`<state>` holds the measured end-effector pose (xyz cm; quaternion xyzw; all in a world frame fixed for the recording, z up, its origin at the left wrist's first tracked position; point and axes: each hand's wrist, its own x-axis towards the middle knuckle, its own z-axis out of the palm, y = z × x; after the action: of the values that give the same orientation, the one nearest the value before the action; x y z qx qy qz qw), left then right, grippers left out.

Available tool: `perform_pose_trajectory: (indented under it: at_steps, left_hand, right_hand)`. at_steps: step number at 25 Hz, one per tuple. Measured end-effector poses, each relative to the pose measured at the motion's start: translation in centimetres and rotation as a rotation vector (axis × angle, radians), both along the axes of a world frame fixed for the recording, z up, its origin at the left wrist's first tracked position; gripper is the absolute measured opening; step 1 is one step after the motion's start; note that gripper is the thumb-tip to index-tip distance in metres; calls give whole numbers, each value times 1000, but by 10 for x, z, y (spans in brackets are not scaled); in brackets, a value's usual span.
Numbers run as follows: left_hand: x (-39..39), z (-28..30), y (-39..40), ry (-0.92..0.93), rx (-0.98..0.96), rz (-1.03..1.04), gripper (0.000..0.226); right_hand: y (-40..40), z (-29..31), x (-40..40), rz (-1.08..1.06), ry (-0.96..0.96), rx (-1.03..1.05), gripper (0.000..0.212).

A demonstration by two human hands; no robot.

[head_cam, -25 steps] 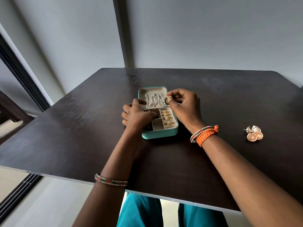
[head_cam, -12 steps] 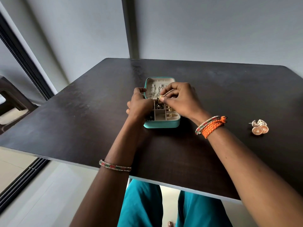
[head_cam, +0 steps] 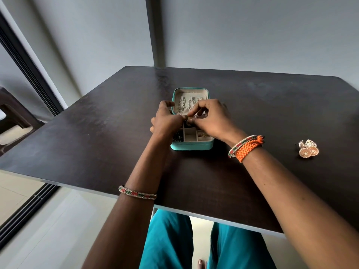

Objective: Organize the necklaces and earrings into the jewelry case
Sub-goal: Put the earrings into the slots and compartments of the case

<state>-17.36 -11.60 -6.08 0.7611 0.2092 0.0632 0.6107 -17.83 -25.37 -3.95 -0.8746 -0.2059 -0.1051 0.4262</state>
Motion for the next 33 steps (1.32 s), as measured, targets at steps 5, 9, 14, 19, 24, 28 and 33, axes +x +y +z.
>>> perform_pose_trajectory:
  at_steps: [5,9,14,19,24,28,33]
  left_hand:
    - [1,0,0,-6,3,4,43]
    - [1,-1,0,-22,11,2,42]
    - [-2,1,-2,-25,60,5,50]
    - [-6,4,-3,-9,73,-11,53]
    - [-12,9,-6,0,104,-30,55]
    - [-17,16,-11,-48,150,29,57]
    - [-35,27,-25,-169,439,101,46]
  right_hand:
    - [1,-1,1,-73,-35,-52,15]
    - [-1,4,-3,-80,-175,-186,11]
    - [1,8,-8,-75,-185,-453,26]
    - [-1,12,-11,-115,-225,-327,20]
    - [0,11,-11,-59,-186,-388,23]
    - [-3,18,-14,-95,-227,-279,21]
    - [-12,30,-16,-178,-305,-111,22]
